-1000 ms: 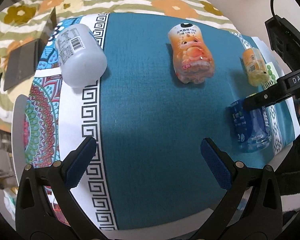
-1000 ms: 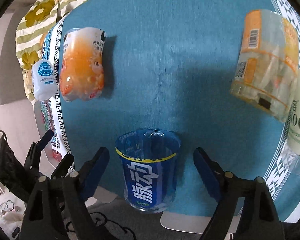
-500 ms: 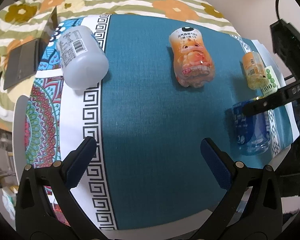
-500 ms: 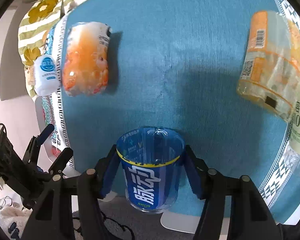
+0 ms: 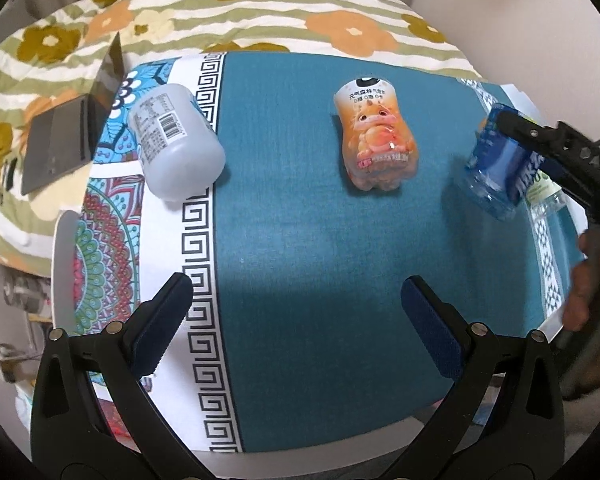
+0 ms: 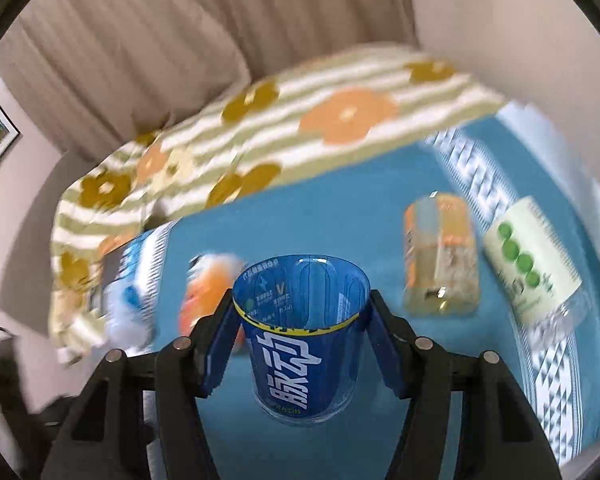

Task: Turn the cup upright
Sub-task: 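Rotate the blue cup with the right gripper until its rim faces up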

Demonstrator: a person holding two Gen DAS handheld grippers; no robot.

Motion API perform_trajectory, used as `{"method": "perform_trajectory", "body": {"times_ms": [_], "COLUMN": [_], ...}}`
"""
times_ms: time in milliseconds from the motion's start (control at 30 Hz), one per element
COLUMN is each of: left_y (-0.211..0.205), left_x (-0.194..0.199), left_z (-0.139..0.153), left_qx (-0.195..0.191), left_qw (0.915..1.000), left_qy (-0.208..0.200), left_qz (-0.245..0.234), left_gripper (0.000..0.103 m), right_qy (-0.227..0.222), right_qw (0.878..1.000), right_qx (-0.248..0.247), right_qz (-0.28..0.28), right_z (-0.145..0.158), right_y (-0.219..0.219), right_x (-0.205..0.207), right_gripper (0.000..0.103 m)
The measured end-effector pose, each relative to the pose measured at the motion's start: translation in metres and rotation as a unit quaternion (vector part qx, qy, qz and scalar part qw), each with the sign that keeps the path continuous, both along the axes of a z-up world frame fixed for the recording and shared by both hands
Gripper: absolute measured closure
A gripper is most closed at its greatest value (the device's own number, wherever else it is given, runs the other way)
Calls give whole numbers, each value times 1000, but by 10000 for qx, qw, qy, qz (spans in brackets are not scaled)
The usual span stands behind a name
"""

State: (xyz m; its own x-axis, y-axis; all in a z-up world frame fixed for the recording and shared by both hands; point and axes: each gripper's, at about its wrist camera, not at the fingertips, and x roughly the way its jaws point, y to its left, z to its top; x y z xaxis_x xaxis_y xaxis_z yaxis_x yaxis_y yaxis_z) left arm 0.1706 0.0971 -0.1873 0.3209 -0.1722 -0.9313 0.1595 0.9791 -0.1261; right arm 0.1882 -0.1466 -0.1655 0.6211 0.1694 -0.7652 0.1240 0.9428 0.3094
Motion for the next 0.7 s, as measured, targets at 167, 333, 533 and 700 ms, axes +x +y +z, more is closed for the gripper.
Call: {"method": "perform_trajectory", "body": {"times_ms": [167,333,533,700], "left_y": [2,0,-8,-11], "left_x": [-3,-7,-13,-15], "left_z": [-6,-14,-13,-14], "left_qx": [168,149,124,96], "left_qw": [9999,9999,9999,9999], "left_qy": [-1,41,12,26], "left_qz": [2,-36,-111,-120], "left_gripper": [0,0,0,0], "right_qy": [-626,-957,-929,-823], "right_qw": [9972,9929,9929,9931], "right_qx": [-348,-686,-735,-833], "right_qz": [-192,-178,-86,74], "right_z": [-12,-15,-22,-23], "right_y": [4,13,16,20], "right_x": [-7,-15,-24,-30], "right_gripper": [45,45,45,45]}}
